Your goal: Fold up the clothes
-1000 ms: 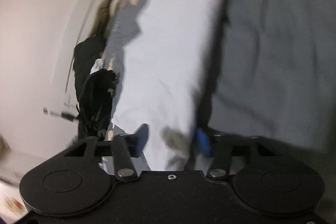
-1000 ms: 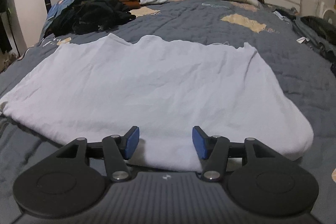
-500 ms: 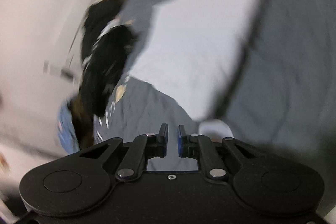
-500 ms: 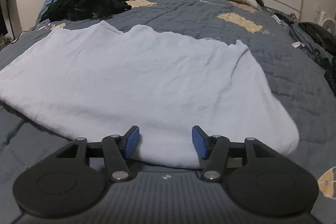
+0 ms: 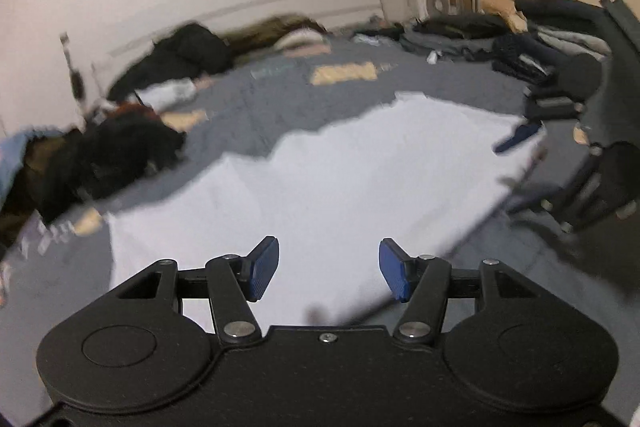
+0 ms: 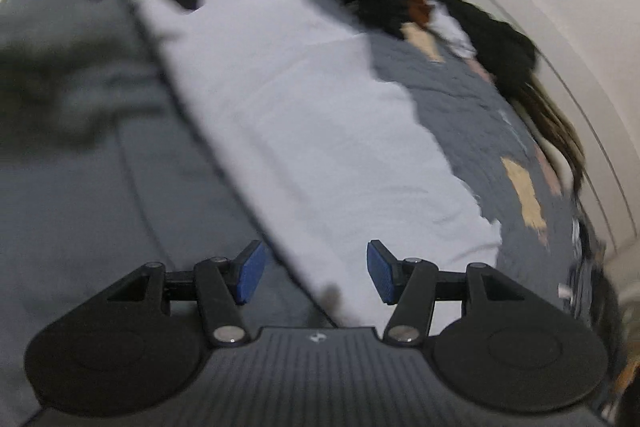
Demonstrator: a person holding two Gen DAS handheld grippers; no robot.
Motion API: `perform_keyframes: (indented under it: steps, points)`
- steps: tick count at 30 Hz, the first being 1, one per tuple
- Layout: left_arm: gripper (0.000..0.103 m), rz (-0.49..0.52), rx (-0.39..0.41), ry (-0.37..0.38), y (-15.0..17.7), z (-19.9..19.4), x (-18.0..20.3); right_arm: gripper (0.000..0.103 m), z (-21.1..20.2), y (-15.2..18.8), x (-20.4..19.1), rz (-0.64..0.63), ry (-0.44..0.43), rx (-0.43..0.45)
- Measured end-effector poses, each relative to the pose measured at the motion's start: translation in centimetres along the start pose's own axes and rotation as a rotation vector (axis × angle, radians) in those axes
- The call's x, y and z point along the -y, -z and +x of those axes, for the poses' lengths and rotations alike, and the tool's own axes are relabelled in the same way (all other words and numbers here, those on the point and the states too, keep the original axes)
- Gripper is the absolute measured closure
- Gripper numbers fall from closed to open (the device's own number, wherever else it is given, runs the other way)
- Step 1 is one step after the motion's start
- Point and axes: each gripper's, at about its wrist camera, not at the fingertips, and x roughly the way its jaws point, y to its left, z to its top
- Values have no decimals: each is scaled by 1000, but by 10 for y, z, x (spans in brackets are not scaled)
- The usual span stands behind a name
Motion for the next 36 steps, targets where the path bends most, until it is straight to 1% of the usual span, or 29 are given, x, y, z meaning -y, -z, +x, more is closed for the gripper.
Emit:
perform_keyframes:
  steps: [2,4,6,8,10,11,12,13,16,20,21,23,25,32,33,36]
  points:
    - [47,-31,-33,1,7,7,-10,48,12,-2,-6,-81,19,-24]
    - [47,-33,-67,-11,9,19,-16,48,23,0,-11,-163,41,-47]
    - [47,-13,-85,-16,10,27,-16,49,33,6,-12,-244,68,-68]
    - [47,-30,-110,-23,12,38,-18,49,44,13,-13,-326,96,-89]
    - [47,-44,-153,-38,17,44,-22,49,50,23,-11,-401,123,-105]
    - [47,-41,-166,-49,19,45,-23,59,53,29,-8,-430,132,-115]
    - [46,-24,-168,-60,20,46,-24,78,54,34,-5,-449,127,-129]
    - [46,-6,-167,-68,21,45,-23,85,57,41,-3,-470,131,-149]
    - [46,-12,-191,-73,22,46,-26,89,52,57,4,-514,150,-150]
    - [45,-26,-219,-78,25,48,-32,89,43,74,14,-554,165,-156]
    - [45,-29,-220,-77,25,47,-33,89,41,78,16,-556,166,-161]
    - [45,-33,-223,-77,25,45,-34,89,41,88,21,-558,158,-203]
    - [45,-38,-225,-76,25,43,-35,89,39,96,27,-538,151,-219]
    - [45,-53,-225,-90,24,31,-42,87,32,100,60,-273,213,-298]
    - [45,-60,-223,-92,23,28,-43,89,31,101,64,-234,222,-310]
    - [45,-91,-208,-99,20,23,-49,89,28,102,78,-116,249,-342]
